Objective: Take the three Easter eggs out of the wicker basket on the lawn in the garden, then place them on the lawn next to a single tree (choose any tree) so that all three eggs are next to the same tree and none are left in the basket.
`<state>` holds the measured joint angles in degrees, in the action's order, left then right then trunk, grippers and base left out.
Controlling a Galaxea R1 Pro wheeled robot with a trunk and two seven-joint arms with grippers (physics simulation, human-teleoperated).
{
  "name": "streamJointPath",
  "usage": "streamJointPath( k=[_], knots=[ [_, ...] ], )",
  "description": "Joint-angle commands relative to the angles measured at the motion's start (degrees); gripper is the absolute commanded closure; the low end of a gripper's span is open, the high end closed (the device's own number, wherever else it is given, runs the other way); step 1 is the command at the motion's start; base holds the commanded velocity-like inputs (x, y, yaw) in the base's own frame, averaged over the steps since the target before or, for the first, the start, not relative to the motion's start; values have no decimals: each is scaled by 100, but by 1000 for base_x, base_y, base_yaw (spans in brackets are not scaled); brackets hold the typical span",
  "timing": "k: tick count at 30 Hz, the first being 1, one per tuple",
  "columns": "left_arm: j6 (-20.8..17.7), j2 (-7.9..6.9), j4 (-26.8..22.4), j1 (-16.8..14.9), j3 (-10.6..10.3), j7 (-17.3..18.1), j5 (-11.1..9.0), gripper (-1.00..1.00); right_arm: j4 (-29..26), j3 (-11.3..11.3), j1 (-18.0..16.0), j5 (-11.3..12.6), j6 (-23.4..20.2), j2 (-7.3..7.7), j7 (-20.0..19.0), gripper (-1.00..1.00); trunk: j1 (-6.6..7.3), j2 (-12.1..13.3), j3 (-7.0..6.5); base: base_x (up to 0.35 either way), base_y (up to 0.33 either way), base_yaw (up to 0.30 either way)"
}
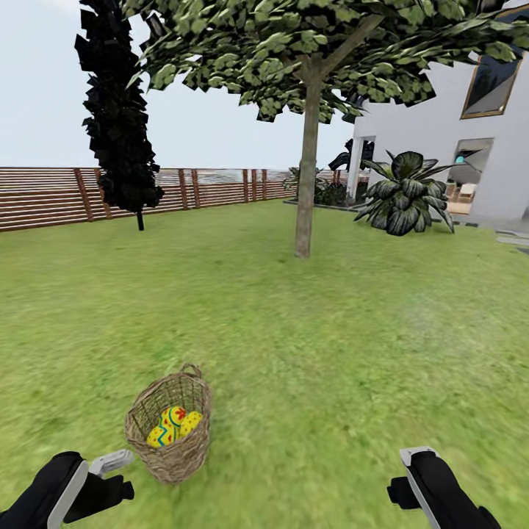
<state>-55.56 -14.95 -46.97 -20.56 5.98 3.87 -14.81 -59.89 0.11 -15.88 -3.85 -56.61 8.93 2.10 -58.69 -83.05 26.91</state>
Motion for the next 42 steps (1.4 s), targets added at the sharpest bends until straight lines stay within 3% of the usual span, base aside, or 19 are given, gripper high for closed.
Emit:
streamJointPath(
  k=[1, 32, 42],
  knots=[
    [-25, 1, -4, -4, 12, 42, 31, -100, -6, 3, -3, -37, -26, -2, -17, -100, -3, -3, 7, 337, 0, 0],
    [-25, -10, -13, -4, 21, 35, 31, -100, 2, 25, -3, -23, -24, -15, -17, -100, -3, -3, 7, 337, 0, 0],
    [-25, -82, -13, -3, 36, 35, 31, -100, 3, 31, -3, -43, -26, -125, -8, -100, -3, -3, 7, 243, 184, 0]
  ],
)
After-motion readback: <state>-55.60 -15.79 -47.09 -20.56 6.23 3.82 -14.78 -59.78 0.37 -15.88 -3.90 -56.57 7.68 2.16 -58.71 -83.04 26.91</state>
